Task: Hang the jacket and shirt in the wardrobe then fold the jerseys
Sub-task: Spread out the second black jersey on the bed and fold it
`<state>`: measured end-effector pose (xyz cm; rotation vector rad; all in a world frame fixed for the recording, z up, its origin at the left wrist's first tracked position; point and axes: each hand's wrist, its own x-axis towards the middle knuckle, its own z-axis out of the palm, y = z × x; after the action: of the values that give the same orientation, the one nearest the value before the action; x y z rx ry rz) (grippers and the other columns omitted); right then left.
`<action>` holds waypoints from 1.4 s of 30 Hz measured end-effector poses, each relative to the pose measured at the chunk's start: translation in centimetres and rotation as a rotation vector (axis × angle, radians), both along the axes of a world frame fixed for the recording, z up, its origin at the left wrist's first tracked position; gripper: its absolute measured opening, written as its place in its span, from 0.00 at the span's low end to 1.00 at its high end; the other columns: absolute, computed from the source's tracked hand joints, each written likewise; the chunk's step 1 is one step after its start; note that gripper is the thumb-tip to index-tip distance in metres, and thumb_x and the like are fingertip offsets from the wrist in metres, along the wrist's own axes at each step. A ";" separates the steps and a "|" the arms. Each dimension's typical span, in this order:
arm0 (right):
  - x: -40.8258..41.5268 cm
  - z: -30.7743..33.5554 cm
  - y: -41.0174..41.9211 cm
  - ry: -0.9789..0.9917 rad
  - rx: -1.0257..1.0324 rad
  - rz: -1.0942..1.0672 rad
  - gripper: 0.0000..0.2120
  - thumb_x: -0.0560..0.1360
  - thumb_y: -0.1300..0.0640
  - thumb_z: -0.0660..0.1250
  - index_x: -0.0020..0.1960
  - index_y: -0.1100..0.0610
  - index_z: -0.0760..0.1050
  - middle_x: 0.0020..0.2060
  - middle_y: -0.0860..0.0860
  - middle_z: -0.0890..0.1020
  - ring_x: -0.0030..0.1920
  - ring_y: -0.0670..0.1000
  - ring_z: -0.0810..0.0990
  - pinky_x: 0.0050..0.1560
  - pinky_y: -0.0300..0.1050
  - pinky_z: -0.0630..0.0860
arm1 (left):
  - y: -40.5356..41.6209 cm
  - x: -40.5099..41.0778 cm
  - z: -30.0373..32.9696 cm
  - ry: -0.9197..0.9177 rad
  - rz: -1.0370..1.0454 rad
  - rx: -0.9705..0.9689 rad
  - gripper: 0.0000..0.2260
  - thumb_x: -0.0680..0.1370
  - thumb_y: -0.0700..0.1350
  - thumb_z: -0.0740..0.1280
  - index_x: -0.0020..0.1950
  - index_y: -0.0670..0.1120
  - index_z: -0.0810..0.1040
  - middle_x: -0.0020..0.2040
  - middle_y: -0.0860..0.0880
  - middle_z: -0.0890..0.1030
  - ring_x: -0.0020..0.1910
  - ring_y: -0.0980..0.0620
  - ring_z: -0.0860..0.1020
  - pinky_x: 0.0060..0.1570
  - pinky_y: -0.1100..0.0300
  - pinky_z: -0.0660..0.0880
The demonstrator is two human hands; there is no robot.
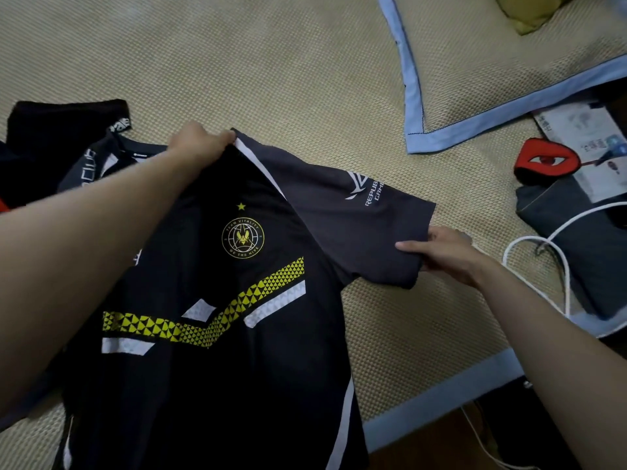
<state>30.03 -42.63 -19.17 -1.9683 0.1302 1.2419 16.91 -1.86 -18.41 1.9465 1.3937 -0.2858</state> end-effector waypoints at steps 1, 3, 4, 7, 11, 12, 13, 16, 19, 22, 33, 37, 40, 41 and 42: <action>-0.3 -0.3 -0.2 0.000 -0.001 -0.022 0.15 0.75 0.60 0.75 0.61 0.59 0.81 0.54 0.53 0.87 0.49 0.49 0.88 0.42 0.42 0.84 | 0.4 -0.1 0.0 -0.044 0.002 -0.069 0.28 0.76 0.62 0.68 0.61 0.38 0.79 0.57 0.40 0.82 0.52 0.43 0.82 0.51 0.53 0.79; -0.7 -0.8 -0.7 0.038 0.020 -0.054 0.15 0.76 0.58 0.74 0.62 0.57 0.80 0.55 0.52 0.87 0.53 0.51 0.87 0.45 0.45 0.83 | 0.4 -0.3 0.2 -0.147 -0.006 -0.184 0.19 0.76 0.57 0.72 0.49 0.40 0.82 0.43 0.45 0.83 0.32 0.54 0.81 0.30 0.64 0.76; -0.9 -1.0 -1.0 0.059 0.040 -0.071 0.15 0.77 0.58 0.73 0.62 0.57 0.80 0.55 0.52 0.87 0.53 0.52 0.87 0.46 0.45 0.84 | 0.2 -0.4 0.3 -0.197 0.006 -0.240 0.14 0.77 0.54 0.72 0.45 0.42 0.81 0.36 0.48 0.81 0.25 0.58 0.78 0.24 0.67 0.73; -1.6 -1.4 -1.6 0.046 0.072 -0.136 0.15 0.77 0.59 0.73 0.62 0.60 0.79 0.54 0.55 0.87 0.52 0.55 0.87 0.45 0.47 0.84 | 0.1 0.0 0.0 -0.344 0.100 -0.321 0.11 0.78 0.48 0.72 0.37 0.48 0.77 0.28 0.53 0.78 0.26 0.58 0.75 0.23 0.68 0.72; -2.3 -2.3 -2.0 -0.086 0.053 -0.197 0.13 0.77 0.59 0.74 0.60 0.61 0.81 0.54 0.56 0.87 0.56 0.58 0.86 0.58 0.56 0.82 | 0.5 0.7 -1.0 -0.454 0.353 -0.254 0.11 0.77 0.44 0.72 0.36 0.50 0.75 0.35 0.51 0.77 0.32 0.57 0.74 0.31 0.64 0.73; -2.5 -2.6 -2.0 -0.117 0.051 -0.203 0.11 0.77 0.59 0.73 0.58 0.60 0.82 0.54 0.56 0.87 0.56 0.58 0.86 0.61 0.58 0.80 | 0.6 0.8 -1.2 -0.471 0.389 -0.240 0.10 0.77 0.43 0.72 0.36 0.50 0.76 0.36 0.52 0.77 0.34 0.57 0.75 0.32 0.64 0.73; -2.7 -2.8 -1.8 -0.143 0.046 -0.210 0.08 0.77 0.60 0.73 0.56 0.58 0.83 0.54 0.57 0.87 0.56 0.57 0.86 0.63 0.58 0.79 | 0.7 0.8 -1.5 -0.484 0.411 -0.228 0.10 0.76 0.43 0.72 0.37 0.51 0.76 0.37 0.52 0.78 0.35 0.57 0.76 0.33 0.64 0.73; -3.2 -2.9 -1.2 -0.174 0.040 -0.282 0.05 0.80 0.57 0.69 0.53 0.55 0.83 0.53 0.56 0.87 0.50 0.53 0.87 0.52 0.51 0.83 | 0.7 0.9 -2.1 -0.479 0.388 -0.221 0.11 0.77 0.43 0.71 0.36 0.51 0.75 0.37 0.53 0.78 0.36 0.56 0.76 0.34 0.63 0.73; -3.7 -2.4 -0.5 -0.156 0.071 -0.321 0.08 0.79 0.54 0.71 0.58 0.54 0.80 0.52 0.51 0.87 0.48 0.51 0.87 0.41 0.44 0.83 | 0.6 0.8 -2.1 -0.464 0.283 -0.219 0.11 0.79 0.45 0.69 0.38 0.52 0.74 0.36 0.52 0.75 0.31 0.57 0.72 0.26 0.64 0.69; -4.1 -2.3 -0.8 -0.215 0.046 -0.161 0.20 0.71 0.62 0.79 0.60 0.55 0.78 0.54 0.50 0.86 0.54 0.49 0.86 0.55 0.46 0.82 | 0.9 -0.1 -1.5 -0.434 0.167 -0.165 0.06 0.78 0.47 0.71 0.42 0.51 0.76 0.39 0.49 0.76 0.31 0.54 0.72 0.24 0.64 0.69; -7.3 2.3 5.6 -0.791 -0.494 0.373 0.17 0.73 0.49 0.73 0.51 0.52 0.66 0.44 0.49 0.79 0.44 0.57 0.78 0.43 0.50 0.72 | 1.4 -11.9 0.9 -0.140 -0.505 0.409 0.16 0.76 0.47 0.68 0.63 0.45 0.76 0.62 0.41 0.77 0.63 0.37 0.73 0.63 0.41 0.68; -12.2 2.5 13.4 -0.772 -0.212 0.569 0.08 0.74 0.52 0.68 0.46 0.49 0.69 0.36 0.46 0.79 0.42 0.56 0.81 0.45 0.52 0.77 | 3.1 -17.7 1.7 -0.065 -0.302 0.542 0.20 0.77 0.47 0.66 0.67 0.43 0.75 0.66 0.39 0.74 0.64 0.36 0.71 0.62 0.40 0.66; -16.5 2.2 19.4 -0.739 -0.056 0.666 0.05 0.75 0.53 0.67 0.48 0.49 0.71 0.36 0.46 0.81 0.42 0.53 0.81 0.46 0.54 0.78 | 5.1 -23.2 2.2 -0.089 0.022 0.513 0.23 0.77 0.49 0.66 0.71 0.43 0.73 0.66 0.40 0.75 0.66 0.37 0.72 0.63 0.44 0.68; -17.7 2.1 21.3 -0.723 -0.020 0.695 0.05 0.76 0.53 0.67 0.49 0.50 0.71 0.37 0.45 0.81 0.43 0.52 0.81 0.46 0.53 0.78 | 5.5 -24.9 2.2 -0.137 0.127 0.426 0.24 0.77 0.49 0.68 0.71 0.43 0.72 0.64 0.41 0.78 0.64 0.39 0.75 0.62 0.48 0.70; -18.9 1.9 23.1 -0.712 0.010 0.720 0.06 0.75 0.53 0.67 0.50 0.50 0.71 0.37 0.45 0.81 0.44 0.52 0.81 0.47 0.53 0.78 | 5.5 -26.3 2.1 -0.192 0.204 0.303 0.24 0.77 0.48 0.69 0.71 0.43 0.72 0.61 0.43 0.80 0.59 0.42 0.78 0.58 0.54 0.73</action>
<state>11.18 -19.51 -17.25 -2.4119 -1.0062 0.8395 -9.41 3.61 -16.29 1.9861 1.5604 0.2146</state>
